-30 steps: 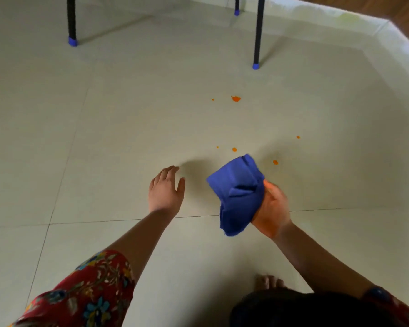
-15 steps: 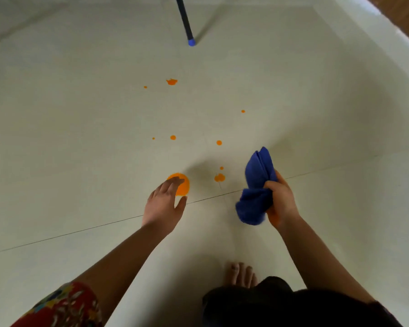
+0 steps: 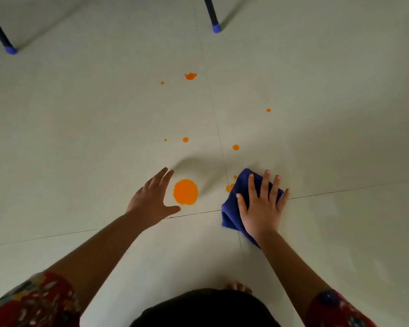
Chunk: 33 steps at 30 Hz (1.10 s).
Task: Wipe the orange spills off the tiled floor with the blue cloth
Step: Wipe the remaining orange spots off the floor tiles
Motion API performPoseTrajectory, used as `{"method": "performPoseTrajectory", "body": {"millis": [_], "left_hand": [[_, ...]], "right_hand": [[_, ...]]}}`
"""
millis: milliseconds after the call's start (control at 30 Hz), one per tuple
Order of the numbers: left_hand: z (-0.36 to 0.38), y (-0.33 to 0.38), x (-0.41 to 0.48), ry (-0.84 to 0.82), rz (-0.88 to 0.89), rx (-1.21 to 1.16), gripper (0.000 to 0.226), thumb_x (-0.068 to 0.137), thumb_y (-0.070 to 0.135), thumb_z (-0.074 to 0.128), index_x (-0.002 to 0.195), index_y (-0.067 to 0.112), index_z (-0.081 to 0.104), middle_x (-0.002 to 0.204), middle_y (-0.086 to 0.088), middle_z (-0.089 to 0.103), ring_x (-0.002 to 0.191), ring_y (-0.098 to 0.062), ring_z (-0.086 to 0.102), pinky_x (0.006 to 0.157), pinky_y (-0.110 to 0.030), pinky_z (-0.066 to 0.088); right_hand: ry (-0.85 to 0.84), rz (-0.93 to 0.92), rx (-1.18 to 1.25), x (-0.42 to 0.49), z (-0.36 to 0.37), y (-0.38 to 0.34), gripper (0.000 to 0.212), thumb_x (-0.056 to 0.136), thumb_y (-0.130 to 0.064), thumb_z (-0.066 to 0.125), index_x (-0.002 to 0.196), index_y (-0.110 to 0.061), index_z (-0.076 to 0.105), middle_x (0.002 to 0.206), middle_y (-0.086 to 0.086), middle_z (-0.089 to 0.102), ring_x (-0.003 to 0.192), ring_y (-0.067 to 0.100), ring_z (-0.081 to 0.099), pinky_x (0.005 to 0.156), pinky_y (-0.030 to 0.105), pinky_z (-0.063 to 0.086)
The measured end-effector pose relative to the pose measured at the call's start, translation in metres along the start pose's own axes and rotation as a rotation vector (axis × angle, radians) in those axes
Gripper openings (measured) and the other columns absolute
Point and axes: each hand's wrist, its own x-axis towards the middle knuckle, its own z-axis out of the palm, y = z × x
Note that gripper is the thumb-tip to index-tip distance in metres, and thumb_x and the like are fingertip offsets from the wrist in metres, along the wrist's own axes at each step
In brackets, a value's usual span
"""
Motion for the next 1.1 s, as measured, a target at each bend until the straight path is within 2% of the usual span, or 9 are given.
{"method": "performPoseTrajectory", "body": {"millis": [33,167,300,400,500,667,767,900,1100], "left_hand": [[-0.002,-0.005,0.001,-0.013,0.011,0.031,0.100,0.080,0.049,0.070,0.154,0.026,0.006,0.162,0.006,0.003,0.147,-0.017,0.017,0.115,-0.035,0.026],[-0.017,-0.020,0.000,-0.067,0.101,0.206,0.098,0.084,0.050,0.064,0.154,0.026,0.000,0.162,0.007,0.002,0.147,-0.014,0.015,0.117,-0.031,0.024],[-0.036,-0.027,-0.009,-0.174,0.232,0.384,0.099,0.089,0.050,0.057,0.152,0.023,-0.014,0.162,0.008,-0.008,0.149,-0.011,0.006,0.117,-0.026,0.018],[-0.053,-0.033,-0.018,-0.208,0.281,0.382,0.097,0.090,0.048,0.056,0.151,0.026,-0.016,0.161,0.012,-0.009,0.148,-0.008,0.004,0.117,-0.023,0.016],[-0.065,-0.041,-0.021,-0.207,0.306,0.332,0.096,0.089,0.048,0.058,0.151,0.029,-0.014,0.160,0.015,-0.006,0.148,-0.005,0.006,0.115,-0.021,0.017],[-0.047,-0.062,0.003,-0.181,0.240,0.250,0.103,0.085,0.053,0.062,0.152,0.028,-0.013,0.160,0.014,-0.011,0.148,-0.008,0.004,0.117,-0.028,0.021],[-0.033,-0.065,0.023,-0.173,0.229,0.274,0.110,0.081,0.056,0.066,0.152,0.025,-0.012,0.160,0.009,-0.016,0.149,-0.013,-0.002,0.118,-0.035,0.022],[-0.024,-0.064,0.035,-0.148,0.254,0.315,0.112,0.078,0.059,0.066,0.154,0.024,-0.008,0.162,0.005,-0.014,0.149,-0.015,-0.003,0.117,-0.036,0.022],[-0.028,-0.077,0.033,-0.170,0.271,0.338,0.107,0.080,0.060,0.062,0.154,0.025,-0.006,0.162,0.006,-0.013,0.149,-0.016,0.001,0.118,-0.035,0.020]], "right_hand": [[0.027,-0.016,-0.018,-0.005,0.000,0.000,0.066,0.094,-0.052,0.027,0.149,-0.016,0.034,0.158,0.019,0.023,0.146,0.040,0.018,0.117,0.058,-0.001],[-0.043,0.023,0.085,-0.019,0.008,-0.015,0.072,0.092,-0.050,0.024,0.145,-0.004,0.041,0.153,0.020,0.034,0.141,0.038,0.034,0.109,0.064,0.028],[-0.055,0.102,0.146,0.038,0.007,-0.030,0.075,0.090,-0.057,0.024,0.153,-0.016,0.025,0.161,0.014,0.017,0.149,0.032,0.014,0.115,0.060,0.008],[-0.028,-0.103,0.093,0.036,0.005,-0.034,0.065,0.085,-0.041,0.029,0.148,-0.024,0.039,0.158,0.008,0.030,0.145,0.030,0.029,0.114,0.057,0.019],[-0.102,-0.239,0.078,-0.017,0.006,-0.002,0.067,0.086,-0.039,0.026,0.152,-0.033,0.022,0.162,-0.003,0.015,0.149,0.021,0.017,0.119,0.046,0.010],[-0.107,0.058,0.085,0.023,-0.006,0.005,0.061,0.098,-0.034,0.029,0.154,-0.034,0.006,0.164,-0.003,-0.002,0.151,0.020,-0.003,0.120,0.046,0.000],[-0.155,-0.129,-0.049,0.025,-0.004,-0.038,0.064,0.099,-0.033,0.031,0.155,-0.029,0.002,0.164,0.003,-0.005,0.151,0.026,-0.002,0.119,0.051,0.004],[-0.325,-0.123,-0.084,-0.019,-0.011,-0.023,0.070,0.084,-0.052,-0.002,0.145,-0.029,-0.026,0.157,-0.004,-0.026,0.150,0.021,-0.014,0.119,0.044,-0.003],[-0.420,0.075,-0.060,0.036,-0.032,-0.033,0.061,0.104,-0.038,0.022,0.153,-0.030,-0.014,0.161,0.002,-0.021,0.149,0.025,-0.014,0.120,0.050,0.001]]}}
